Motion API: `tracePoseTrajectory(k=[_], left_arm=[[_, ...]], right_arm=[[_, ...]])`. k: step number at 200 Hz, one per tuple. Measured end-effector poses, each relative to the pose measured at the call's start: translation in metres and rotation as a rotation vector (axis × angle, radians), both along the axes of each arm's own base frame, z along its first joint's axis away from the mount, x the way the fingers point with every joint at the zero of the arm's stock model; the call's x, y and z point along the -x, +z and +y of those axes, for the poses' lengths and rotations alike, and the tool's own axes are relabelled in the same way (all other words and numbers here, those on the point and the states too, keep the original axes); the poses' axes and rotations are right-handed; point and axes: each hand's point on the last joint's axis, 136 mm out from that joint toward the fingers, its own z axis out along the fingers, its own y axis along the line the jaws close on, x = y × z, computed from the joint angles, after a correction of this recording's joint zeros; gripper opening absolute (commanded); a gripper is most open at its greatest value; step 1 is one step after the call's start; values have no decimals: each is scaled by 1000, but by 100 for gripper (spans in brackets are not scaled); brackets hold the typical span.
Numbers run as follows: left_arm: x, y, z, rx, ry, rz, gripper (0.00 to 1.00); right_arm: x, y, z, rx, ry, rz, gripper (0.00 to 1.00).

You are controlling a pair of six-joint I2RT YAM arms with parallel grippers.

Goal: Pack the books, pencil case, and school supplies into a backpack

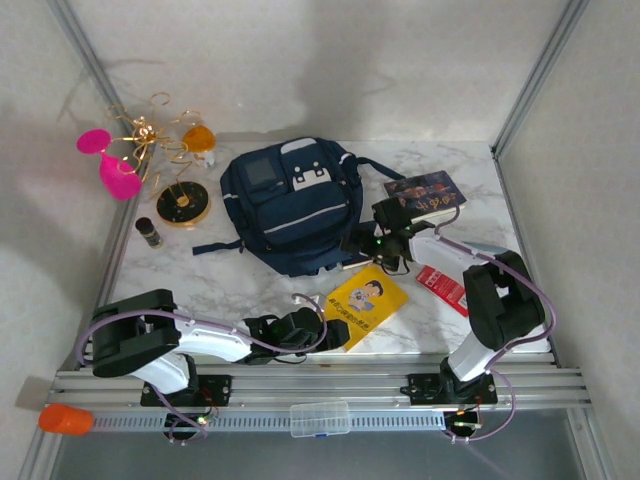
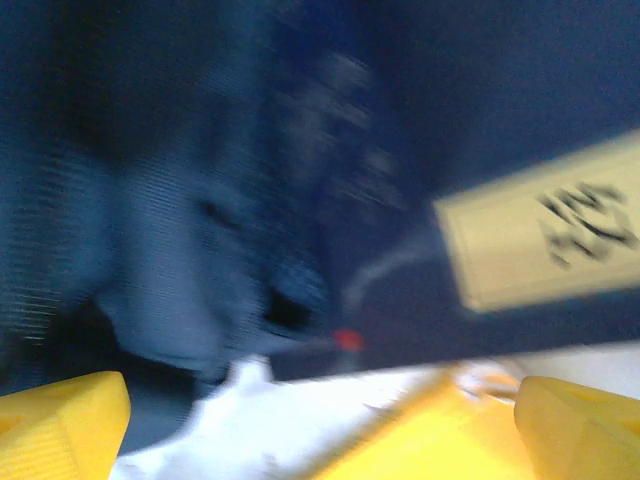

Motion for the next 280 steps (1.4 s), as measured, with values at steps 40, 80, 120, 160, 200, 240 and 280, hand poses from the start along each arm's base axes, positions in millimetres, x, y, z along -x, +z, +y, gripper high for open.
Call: tracePoseTrajectory(k=[40, 80, 120, 160, 200, 240, 280], left_arm=[[-5, 9, 8, -14, 29, -24, 67], [-35, 41, 38, -14, 129, -99, 71], [-89, 48, 60, -99, 194, -159, 70], [-111, 27, 47, -196, 78, -143, 69], [-113, 6, 37, -289, -46, -117, 68], [-105, -8, 27, -313, -150, -75, 68], [-92, -16, 24, -313, -223, -32, 65]], right_arm=[[-6, 8, -24, -3, -22, -36, 99], [43, 8, -68, 44, -83, 4, 99], [103, 5, -82, -1, -130, 47, 96], [141, -13, -72, -87, -130, 137, 86], [150, -26, -61, -164, -137, 186, 78], [151, -37, -54, -203, -140, 218, 68], [153, -46, -56, -194, -148, 230, 51]])
